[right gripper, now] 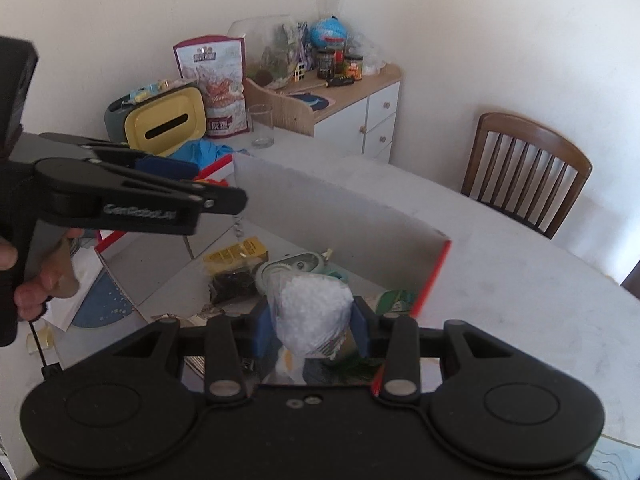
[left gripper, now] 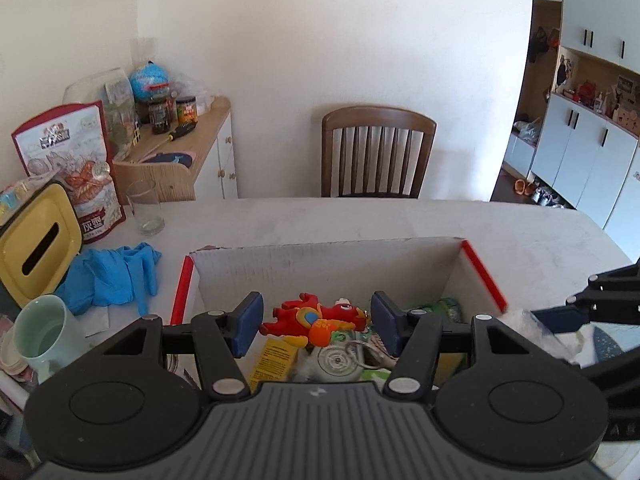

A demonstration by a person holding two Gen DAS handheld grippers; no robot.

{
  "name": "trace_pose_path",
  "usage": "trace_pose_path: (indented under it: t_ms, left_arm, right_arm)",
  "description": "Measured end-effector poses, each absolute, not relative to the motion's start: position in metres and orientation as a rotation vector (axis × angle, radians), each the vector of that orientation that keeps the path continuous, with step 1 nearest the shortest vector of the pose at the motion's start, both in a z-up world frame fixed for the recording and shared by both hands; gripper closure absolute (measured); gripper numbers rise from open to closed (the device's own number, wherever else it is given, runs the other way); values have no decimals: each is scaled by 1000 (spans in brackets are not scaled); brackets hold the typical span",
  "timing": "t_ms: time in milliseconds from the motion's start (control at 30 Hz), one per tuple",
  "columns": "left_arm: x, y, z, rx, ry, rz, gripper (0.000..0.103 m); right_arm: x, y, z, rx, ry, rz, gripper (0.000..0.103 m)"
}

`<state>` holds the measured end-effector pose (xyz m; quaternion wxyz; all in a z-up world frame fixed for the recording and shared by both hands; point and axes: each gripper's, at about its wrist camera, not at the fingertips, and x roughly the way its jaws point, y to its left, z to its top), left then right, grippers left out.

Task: Organize objects
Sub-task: 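Lift and carry the plush keychain and plastic bag over the box, then lower into the box and open the left gripper while the right gripper opens too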

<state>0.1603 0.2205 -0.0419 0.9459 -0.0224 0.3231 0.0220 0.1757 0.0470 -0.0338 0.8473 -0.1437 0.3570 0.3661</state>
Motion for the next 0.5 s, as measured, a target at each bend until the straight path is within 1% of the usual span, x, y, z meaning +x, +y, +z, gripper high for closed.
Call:
trace_pose_path:
  t_ms: [367,500]
  left_arm:
    - [195,231,-75,-49,740,10,44]
    - [203,226,-86,-21,787,-16,44]
  right_arm:
    - [174,87,-56,-364,800,830,64]
    - [179,94,-69,-376,845,824,64]
